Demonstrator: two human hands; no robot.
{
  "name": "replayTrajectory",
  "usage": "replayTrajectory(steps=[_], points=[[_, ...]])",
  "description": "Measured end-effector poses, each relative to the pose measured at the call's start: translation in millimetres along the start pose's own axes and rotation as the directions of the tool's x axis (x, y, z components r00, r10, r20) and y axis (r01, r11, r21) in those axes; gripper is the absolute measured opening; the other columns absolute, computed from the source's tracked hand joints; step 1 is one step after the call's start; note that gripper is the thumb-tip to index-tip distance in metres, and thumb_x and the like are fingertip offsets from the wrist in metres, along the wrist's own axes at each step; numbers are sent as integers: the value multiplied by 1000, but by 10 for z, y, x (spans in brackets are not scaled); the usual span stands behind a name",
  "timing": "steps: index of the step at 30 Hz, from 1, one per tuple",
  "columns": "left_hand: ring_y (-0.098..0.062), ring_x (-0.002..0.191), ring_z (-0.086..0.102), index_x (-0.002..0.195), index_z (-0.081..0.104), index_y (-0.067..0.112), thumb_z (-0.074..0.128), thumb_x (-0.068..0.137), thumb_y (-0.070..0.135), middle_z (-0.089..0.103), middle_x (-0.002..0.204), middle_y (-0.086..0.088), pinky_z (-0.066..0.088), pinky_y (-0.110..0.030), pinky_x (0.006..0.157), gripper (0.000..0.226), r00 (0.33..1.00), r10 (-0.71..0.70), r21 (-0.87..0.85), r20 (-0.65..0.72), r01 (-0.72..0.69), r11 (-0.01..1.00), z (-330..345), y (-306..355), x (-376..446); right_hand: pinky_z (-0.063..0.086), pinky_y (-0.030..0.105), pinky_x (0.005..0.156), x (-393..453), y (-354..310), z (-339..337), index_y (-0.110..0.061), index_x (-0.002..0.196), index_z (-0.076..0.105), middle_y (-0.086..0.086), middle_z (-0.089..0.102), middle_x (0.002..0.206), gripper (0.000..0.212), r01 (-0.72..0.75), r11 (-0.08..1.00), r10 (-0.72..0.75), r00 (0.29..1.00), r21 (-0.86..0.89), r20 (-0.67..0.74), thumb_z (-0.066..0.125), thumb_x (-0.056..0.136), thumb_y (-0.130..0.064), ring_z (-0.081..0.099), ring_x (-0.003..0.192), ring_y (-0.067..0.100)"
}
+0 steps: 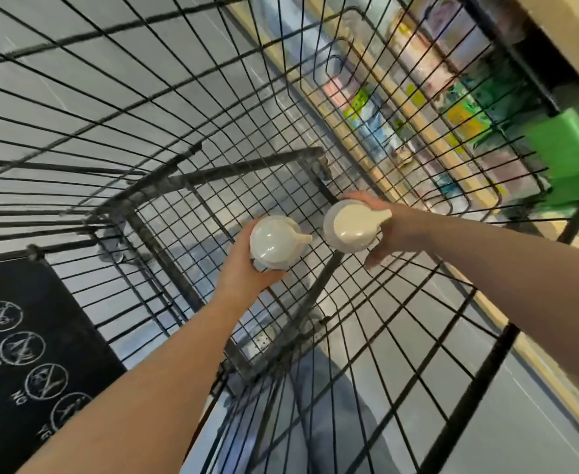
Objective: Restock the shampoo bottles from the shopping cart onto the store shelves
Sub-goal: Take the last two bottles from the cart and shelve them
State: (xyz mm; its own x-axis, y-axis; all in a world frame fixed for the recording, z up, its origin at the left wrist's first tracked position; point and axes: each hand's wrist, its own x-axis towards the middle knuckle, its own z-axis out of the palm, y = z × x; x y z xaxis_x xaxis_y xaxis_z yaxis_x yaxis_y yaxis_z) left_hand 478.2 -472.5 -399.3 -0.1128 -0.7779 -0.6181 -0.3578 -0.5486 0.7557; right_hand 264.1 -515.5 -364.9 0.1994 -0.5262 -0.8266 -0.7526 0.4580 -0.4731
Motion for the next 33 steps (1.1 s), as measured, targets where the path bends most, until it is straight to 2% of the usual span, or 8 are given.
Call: replayTrajectory(steps=[6, 9, 13, 17, 21, 24, 27, 33], points=[[-26, 113, 52, 123, 46, 7, 78, 62, 4, 57, 116, -10, 45, -38, 95, 69, 999, -21, 135, 27, 18, 991, 61, -87, 209, 53, 18, 65, 99, -134, 36, -17, 137, 26, 10, 39, 131, 85, 73, 984, -86, 994, 163, 74, 66, 69, 14, 48, 100, 17], [-21, 105, 53, 123, 46, 7, 75, 66, 5, 57, 115, -10, 46, -26, 82, 65, 998, -44, 132, -42, 49, 990, 94, -101, 228, 48, 35, 94, 159, -84, 45, -20, 136, 27, 6, 48, 128, 89, 138, 990, -137, 990, -19, 21, 77, 65, -1, 51, 109, 21], [-12, 95, 51, 124, 46, 7, 73, 67, -1, 56, 103, -2, 46, -4, 57, 64, 998, -36, -25, -52, 35, 999, 100, -97, 214, 43, 38, 99, 202, -67, 55, -19, 127, 35, 0, 55, 112, 79, 167, 976, -181, 979, -140, -97, 81, 63, -12, 52, 108, 19], [-15, 101, 55, 124, 46, 10, 75, 63, -1, 59, 106, 0, 48, -18, 78, 68, 999, -44, -102, -24, 42, 994, 30, -86, 156, 38, 35, 104, 116, -172, 69, -2, 136, 29, 10, 50, 127, 57, 311, 942, -318, 947, -130, -43, 55, 85, -5, 44, 119, 22], [-17, 104, 54, 119, 47, 12, 79, 62, 8, 59, 113, -3, 45, -26, 83, 66, 997, -71, -121, -6, 70, 990, -97, 40, -51, 41, 22, 100, -65, -222, 28, -15, 123, 45, -3, 57, 117, 71, 229, 964, -219, 972, 135, -83, 81, 63, -18, 54, 108, 14], [-15, 95, 53, 110, 43, 15, 69, 72, 0, 56, 97, 4, 44, -23, 78, 49, 998, -62, -151, -12, 60, 987, -202, 297, -307, 47, 9, 76, -447, -376, -28, -22, 99, 49, -9, 57, 94, 45, 267, 955, -249, 957, 126, -147, 79, 67, -15, 55, 84, 0], [-10, 88, 54, 117, 43, 12, 65, 75, -1, 56, 96, 4, 44, -16, 75, 50, 1000, -1, -177, -17, -2, 984, -298, 553, -577, 43, -3, 64, -822, -377, -72, -20, 104, 50, -11, 59, 94, 42, 354, 889, -295, 928, 290, -229, 72, 72, -6, 55, 77, -13], [-17, 90, 60, 107, 51, 15, 64, 64, 25, 61, 101, -4, 47, -28, 78, 46, 994, 112, -308, 7, -105, 946, -420, 1167, -1189, 50, 12, 61, -1599, -505, -26, -19, 97, 59, -14, 70, 75, 32, 530, 598, -153, 812, 602, -564, 71, 68, -23, 64, 66, -2]])
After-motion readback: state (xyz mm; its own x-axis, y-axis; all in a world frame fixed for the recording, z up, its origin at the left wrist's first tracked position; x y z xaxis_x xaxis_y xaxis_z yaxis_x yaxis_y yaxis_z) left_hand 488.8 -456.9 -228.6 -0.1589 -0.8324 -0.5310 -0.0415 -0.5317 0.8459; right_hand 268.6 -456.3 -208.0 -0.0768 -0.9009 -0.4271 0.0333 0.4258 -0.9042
